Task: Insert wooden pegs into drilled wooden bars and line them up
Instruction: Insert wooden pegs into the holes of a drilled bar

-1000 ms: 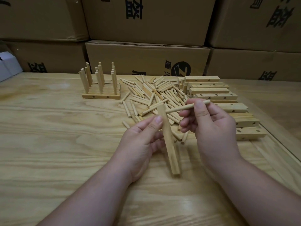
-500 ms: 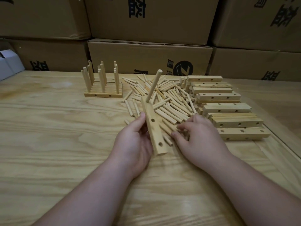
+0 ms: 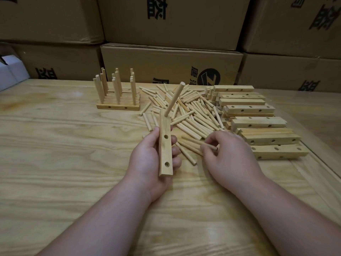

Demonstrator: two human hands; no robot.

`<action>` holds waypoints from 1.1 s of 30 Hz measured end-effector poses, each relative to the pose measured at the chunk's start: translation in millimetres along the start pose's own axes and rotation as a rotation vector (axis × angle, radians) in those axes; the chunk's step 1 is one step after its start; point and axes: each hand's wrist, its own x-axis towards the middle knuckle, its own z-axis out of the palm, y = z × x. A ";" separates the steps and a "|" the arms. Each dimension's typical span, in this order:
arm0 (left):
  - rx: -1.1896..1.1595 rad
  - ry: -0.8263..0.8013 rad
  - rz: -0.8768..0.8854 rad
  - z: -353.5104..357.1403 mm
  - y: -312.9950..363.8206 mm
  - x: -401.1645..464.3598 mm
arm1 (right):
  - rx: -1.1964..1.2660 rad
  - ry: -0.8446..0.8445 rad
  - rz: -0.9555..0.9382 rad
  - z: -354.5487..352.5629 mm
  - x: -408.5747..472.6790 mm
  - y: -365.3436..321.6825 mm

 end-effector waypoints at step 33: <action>0.087 -0.025 0.121 -9.4 -8.3 10.6 | 0.626 0.239 -0.346 -12.2 -6.8 -8.7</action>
